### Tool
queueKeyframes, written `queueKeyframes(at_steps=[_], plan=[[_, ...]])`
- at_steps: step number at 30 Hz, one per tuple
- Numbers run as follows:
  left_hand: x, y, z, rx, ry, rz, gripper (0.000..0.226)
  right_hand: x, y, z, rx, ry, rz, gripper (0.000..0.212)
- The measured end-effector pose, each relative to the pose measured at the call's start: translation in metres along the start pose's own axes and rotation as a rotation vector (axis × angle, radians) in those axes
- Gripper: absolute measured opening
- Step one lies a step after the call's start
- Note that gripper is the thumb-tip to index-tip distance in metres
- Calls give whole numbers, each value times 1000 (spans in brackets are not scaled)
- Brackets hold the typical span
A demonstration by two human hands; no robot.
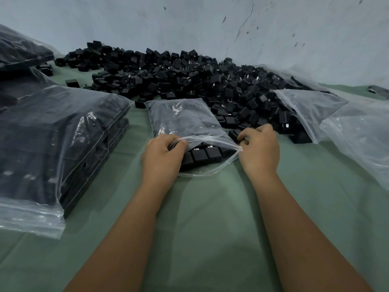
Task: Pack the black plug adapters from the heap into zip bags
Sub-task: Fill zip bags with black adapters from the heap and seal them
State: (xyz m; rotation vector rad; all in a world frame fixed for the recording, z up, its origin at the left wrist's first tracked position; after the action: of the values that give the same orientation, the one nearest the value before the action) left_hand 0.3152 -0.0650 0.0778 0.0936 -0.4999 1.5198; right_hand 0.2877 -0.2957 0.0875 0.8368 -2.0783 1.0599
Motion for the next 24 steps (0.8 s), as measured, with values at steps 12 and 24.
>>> queueKeyframes(at_steps=[12, 24], plan=[[6, -10, 6, 181, 352, -355, 17, 14, 10, 7, -135, -264, 53, 22], [6, -20, 2, -34, 226, -319, 9, 10, 11, 6, -171, -140, -49, 30]])
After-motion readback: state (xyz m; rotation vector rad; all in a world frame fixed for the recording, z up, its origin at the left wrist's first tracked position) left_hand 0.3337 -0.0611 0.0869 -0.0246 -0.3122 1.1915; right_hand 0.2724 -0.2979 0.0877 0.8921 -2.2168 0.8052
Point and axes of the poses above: each hand's wrist, its own y-axis away from the middle knuckle, its own x-axis out of the back of the hand, z = x × y, the point moved 5 cm from there along -y, towards the middle knuckle, and after that the axes turned 5 degrees about -z, right-handed, at the moved point
